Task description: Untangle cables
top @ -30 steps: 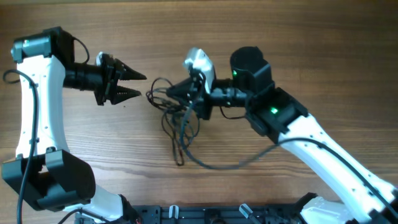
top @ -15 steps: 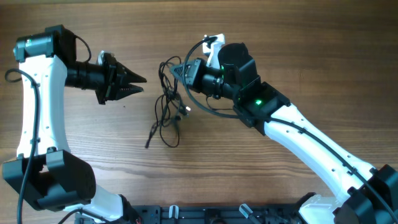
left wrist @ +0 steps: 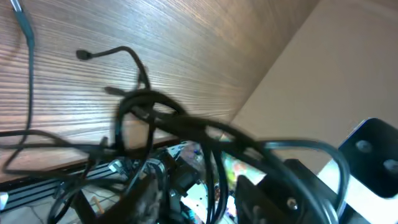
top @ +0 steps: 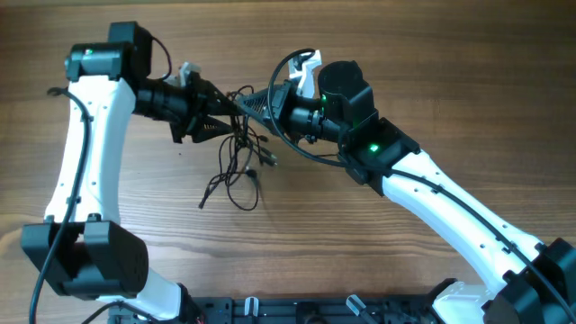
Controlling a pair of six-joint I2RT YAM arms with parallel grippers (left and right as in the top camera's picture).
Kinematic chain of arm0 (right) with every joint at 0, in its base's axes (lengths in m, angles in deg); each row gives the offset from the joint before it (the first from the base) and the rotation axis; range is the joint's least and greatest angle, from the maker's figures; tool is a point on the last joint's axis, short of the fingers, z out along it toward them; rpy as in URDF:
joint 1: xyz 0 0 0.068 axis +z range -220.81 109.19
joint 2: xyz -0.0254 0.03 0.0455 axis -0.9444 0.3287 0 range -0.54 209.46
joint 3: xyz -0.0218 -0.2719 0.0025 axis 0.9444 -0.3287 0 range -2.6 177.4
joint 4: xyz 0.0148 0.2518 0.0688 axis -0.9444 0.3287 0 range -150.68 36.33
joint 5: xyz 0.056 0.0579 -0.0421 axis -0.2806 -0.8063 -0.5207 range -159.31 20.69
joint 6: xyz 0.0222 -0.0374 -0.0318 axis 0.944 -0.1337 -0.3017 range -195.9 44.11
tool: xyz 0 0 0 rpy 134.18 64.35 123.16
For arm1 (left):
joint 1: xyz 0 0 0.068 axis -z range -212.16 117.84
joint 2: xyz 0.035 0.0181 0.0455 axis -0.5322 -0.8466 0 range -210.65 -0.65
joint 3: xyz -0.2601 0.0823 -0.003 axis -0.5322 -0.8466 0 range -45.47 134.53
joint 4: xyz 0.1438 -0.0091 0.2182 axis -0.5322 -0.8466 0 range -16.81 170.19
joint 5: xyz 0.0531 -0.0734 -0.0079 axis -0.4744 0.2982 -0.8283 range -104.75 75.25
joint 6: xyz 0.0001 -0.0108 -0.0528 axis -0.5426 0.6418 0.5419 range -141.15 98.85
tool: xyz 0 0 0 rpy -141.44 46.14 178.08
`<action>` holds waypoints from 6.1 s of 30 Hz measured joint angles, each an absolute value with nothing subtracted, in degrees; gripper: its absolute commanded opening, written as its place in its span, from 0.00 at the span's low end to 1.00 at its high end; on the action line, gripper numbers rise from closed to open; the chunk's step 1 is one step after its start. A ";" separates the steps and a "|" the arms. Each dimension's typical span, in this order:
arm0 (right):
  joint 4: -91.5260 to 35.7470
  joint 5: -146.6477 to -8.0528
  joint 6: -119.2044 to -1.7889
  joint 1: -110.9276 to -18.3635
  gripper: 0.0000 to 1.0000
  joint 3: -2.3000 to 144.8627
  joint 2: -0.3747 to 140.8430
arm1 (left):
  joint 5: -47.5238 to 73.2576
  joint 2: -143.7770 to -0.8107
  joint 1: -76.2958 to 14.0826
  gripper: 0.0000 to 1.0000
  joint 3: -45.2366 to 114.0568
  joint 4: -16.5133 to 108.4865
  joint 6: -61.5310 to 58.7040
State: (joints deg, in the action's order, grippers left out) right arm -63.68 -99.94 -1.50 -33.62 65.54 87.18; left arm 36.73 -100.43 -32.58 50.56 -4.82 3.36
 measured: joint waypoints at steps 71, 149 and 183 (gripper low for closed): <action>1.80 -71.37 -44.58 -52.53 0.99 71.79 93.13 | 15.93 -100.50 -34.86 1.00 50.56 -1.89 4.65; -37.98 -147.19 -40.10 -42.08 0.04 80.52 89.57 | 40.14 -100.57 -35.07 0.91 51.13 -10.39 -27.15; -50.11 -150.41 -36.85 -43.85 0.04 80.34 91.47 | 40.06 -100.57 -31.73 0.66 51.13 -13.45 -46.60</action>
